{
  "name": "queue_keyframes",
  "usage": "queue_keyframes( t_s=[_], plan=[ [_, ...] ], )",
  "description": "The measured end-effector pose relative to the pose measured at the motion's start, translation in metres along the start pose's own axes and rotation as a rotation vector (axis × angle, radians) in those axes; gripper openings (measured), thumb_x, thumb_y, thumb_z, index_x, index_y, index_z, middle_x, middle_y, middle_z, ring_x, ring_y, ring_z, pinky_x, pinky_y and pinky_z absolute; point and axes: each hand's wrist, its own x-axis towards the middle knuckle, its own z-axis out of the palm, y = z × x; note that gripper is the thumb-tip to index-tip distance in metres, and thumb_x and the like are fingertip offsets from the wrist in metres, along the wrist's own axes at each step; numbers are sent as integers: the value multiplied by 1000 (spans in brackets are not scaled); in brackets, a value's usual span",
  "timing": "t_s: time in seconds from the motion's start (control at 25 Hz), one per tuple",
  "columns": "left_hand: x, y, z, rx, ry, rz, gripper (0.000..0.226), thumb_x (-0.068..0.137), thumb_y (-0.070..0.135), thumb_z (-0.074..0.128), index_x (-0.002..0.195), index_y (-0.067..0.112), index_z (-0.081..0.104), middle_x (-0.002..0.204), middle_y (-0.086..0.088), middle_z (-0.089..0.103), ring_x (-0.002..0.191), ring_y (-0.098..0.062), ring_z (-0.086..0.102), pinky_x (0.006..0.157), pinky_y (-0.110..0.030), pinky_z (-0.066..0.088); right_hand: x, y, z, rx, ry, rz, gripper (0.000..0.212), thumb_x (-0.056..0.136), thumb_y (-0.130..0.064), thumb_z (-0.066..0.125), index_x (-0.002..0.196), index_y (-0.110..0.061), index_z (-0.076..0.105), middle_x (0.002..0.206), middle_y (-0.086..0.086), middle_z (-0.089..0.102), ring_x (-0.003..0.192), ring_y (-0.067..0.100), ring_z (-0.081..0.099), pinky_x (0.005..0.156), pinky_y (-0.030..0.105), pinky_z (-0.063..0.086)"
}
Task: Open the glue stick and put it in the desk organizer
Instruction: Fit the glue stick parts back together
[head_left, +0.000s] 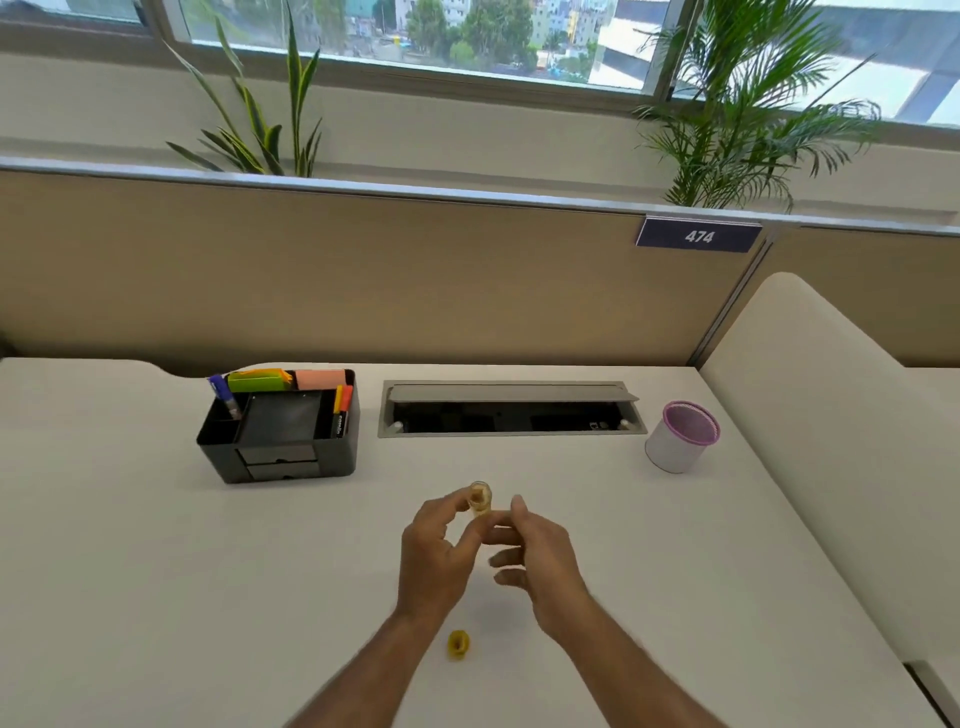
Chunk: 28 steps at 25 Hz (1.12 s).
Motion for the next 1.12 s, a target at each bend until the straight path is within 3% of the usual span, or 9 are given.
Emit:
queue_keyframes(
  t_s=[0.12, 0.2, 0.28, 0.4, 0.64, 0.76, 0.88, 1.0, 1.12],
  plan=[
    [-19, -10, -34, 32, 27, -36, 27, 75, 46, 74, 97, 58, 63, 93, 27, 72, 92, -7, 65, 74, -12, 49, -18, 36, 3, -425, 22, -225, 20, 93, -38, 64, 101, -22, 74, 97, 0, 75, 76, 11, 68, 72, 34, 62],
    [-34, -15, -53, 52, 39, -56, 27, 72, 47, 75, 95, 57, 65, 90, 24, 73, 88, -11, 66, 71, -17, 51, -25, 62, 5, -851, -110, -325, 37, 87, -41, 69, 122, -29, 64, 116, -7, 67, 96, 9, 64, 90, 30, 55],
    [-48, -20, -66, 66, 47, -71, 27, 71, 48, 75, 95, 54, 65, 93, 20, 73, 87, -11, 66, 71, -20, 52, -25, 85, 9, -1193, -225, -374, 55, 87, -41, 64, 139, -33, 49, 134, -6, 53, 119, 14, 54, 99, 28, 46],
    [-66, -21, -76, 88, 51, -76, 25, 70, 53, 74, 93, 55, 65, 88, 19, 74, 86, -9, 66, 70, -18, 50, -22, 101, 14, -1360, -236, -438, 55, 90, -33, 59, 143, -32, 44, 135, -1, 48, 124, 22, 48, 96, 35, 49],
    [-91, -15, -88, 115, 47, -43, 24, 68, 58, 73, 91, 61, 65, 93, 30, 70, 85, -10, 66, 70, -16, 50, -25, 115, 12, -1484, -202, -560, 26, 95, -21, 47, 118, -20, 60, 118, 3, 55, 111, 25, 53, 87, 41, 51],
    [-97, -11, -90, 122, 41, -34, 26, 69, 58, 74, 93, 59, 65, 92, 28, 71, 83, -11, 66, 70, -26, 54, -33, 107, 12, -1265, -72, -629, 30, 98, -27, 51, 128, -26, 57, 118, 0, 57, 111, 18, 53, 90, 28, 48],
    [-100, -6, -92, 126, 34, -21, 26, 69, 57, 75, 94, 60, 65, 91, 29, 71, 82, -11, 66, 69, -29, 56, -50, 70, 20, -766, 34, -631, 23, 95, -25, 64, 117, -31, 67, 102, -3, 63, 85, 0, 58, 77, 12, 45],
    [-100, -2, -93, 131, 20, -14, 26, 69, 58, 75, 94, 57, 67, 93, 30, 71, 81, -11, 67, 67, -29, 56, -69, 35, 28, -268, 33, -537, 14, 85, -24, 78, 94, -32, 72, 88, -1, 72, 74, 5, 64, 68, 22, 55],
    [-99, 3, -93, 132, 7, -1, 34, 69, 58, 75, 99, 41, 72, 87, 25, 74, 79, -12, 67, 67, -33, 57, -85, 14, 33, -16, -18, -515, 17, 76, -25, 84, 86, -23, 71, 84, 7, 75, 79, 22, 71, 65, 27, 58]
  ],
)
